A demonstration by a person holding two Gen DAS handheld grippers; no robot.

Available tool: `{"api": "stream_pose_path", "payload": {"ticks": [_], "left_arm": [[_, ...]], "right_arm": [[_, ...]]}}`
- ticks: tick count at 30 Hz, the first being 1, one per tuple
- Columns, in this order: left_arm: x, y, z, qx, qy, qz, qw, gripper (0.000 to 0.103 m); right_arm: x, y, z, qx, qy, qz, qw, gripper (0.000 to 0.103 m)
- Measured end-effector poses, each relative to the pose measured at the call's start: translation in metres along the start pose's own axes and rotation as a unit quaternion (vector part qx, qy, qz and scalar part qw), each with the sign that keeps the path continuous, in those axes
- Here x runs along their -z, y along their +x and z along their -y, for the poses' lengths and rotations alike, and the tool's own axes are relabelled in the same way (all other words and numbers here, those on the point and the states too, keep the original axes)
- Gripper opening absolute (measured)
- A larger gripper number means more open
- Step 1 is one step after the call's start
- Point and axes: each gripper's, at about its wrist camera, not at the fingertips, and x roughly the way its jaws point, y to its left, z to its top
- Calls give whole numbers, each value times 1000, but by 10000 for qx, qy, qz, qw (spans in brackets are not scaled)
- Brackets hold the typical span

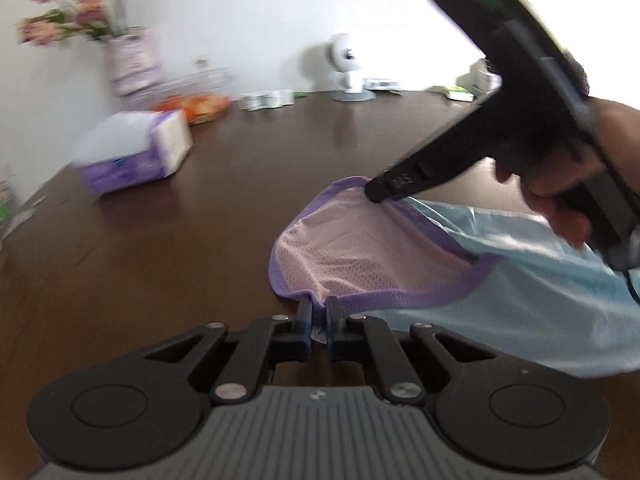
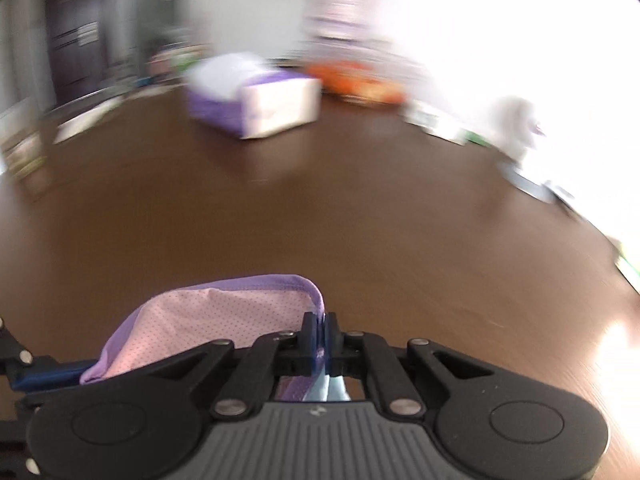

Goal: Fold clothes

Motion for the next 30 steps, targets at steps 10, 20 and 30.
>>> {"api": "stream_pose_path", "payload": {"ticks": [10,20,30], "left_arm": [[-142,128,73,587,653,126,9961,5],[-237,225,177,863,1003,451,9902,9],[-222,139,155,1337,1318,676,9799,54]], "right_arm": [[11,-34,161,1400,2279,245,9633,2],[29,-46,312,2489,3213,162,9135,2],[53,-83,334,1721,2974,397,9383,33]]}}
